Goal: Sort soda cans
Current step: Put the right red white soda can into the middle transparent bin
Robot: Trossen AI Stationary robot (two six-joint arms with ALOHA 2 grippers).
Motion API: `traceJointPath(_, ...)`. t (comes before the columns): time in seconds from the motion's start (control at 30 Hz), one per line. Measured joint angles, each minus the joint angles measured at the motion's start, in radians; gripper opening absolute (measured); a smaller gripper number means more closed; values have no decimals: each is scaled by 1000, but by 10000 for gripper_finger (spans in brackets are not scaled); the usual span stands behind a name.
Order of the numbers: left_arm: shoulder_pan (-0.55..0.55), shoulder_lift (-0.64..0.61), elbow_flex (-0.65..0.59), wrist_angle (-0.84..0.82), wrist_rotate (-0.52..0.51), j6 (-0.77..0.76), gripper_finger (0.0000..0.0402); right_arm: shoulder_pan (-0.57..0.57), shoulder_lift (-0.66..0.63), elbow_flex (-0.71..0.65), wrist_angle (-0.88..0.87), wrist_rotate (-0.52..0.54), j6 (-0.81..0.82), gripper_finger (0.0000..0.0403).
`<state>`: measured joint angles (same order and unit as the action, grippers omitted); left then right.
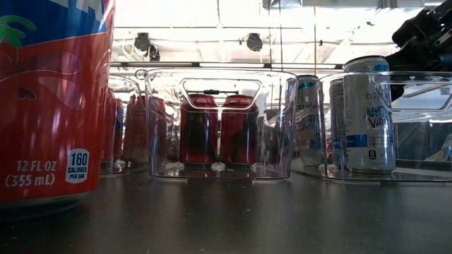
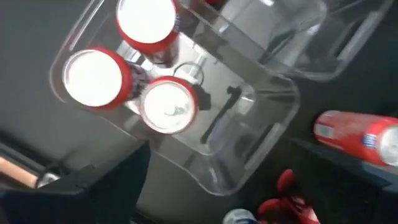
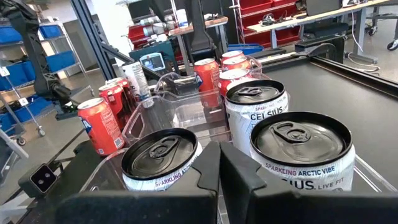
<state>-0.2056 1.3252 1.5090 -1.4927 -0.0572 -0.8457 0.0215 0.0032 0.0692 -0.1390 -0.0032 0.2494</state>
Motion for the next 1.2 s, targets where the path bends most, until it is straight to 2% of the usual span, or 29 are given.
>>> traceJointPath(0.23, -222, -1, 40, 28, -6, -201, 383, 0, 0, 0, 0, 0, 0, 4)
traceJointPath(0.33, -314, 1, 40, 59, -50, -283, 383, 0, 0, 0, 0, 0, 0, 4)
traceJointPath(0.5, -426, 1, 40, 149, -91, -402, 383, 0, 0, 0, 0, 0, 0, 4)
traceJointPath(0.67, -518, 1, 40, 129, -85, -458, 383, 0, 0, 0, 0, 0, 0, 4)
traceJointPath(0.83, -626, 0, 33, 86, -94, -723, 383, 0, 0, 0, 0, 0, 0, 4)
traceJointPath(0.97, -748, 2, -2, 50, -150, -940, 383, 0, 0, 0, 0, 0, 0, 4)
traceJointPath(1.07, -821, 2, -44, 7, -153, -1112, 383, 0, 0, 0, 0, 0, 0, 4)
traceJointPath(1.2, -881, 3, -69, -16, -154, -1245, 383, 0, 0, 0, 0, 0, 0, 4)
